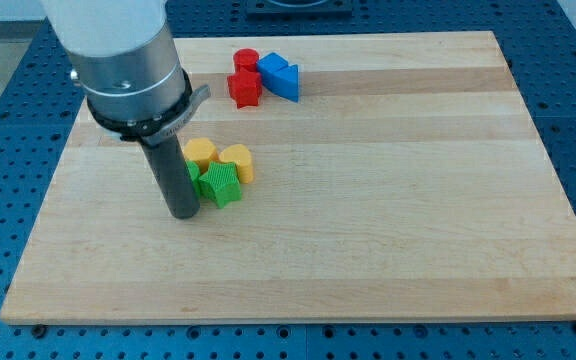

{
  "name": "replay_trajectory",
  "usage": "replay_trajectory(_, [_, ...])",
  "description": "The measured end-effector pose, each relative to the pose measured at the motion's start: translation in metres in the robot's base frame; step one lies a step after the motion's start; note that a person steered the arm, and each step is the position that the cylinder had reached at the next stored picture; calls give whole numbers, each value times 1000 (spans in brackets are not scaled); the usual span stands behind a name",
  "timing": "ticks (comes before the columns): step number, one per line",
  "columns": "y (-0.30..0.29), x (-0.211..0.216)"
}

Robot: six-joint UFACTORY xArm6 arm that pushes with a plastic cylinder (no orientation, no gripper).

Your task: Slide the green circle towards to the top left side of the board

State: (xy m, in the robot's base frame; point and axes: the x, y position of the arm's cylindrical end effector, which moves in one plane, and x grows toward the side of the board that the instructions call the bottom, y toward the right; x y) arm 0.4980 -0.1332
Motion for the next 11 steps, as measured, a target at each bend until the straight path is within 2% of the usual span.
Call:
replay_trajectory(3, [-10,-57])
replay_trajectory(5, [-62,-111])
replay_trajectory(6, [-64,-131])
replay_trajectory(8, [-56,-157])
replay_trajectory(11, [-10,-203])
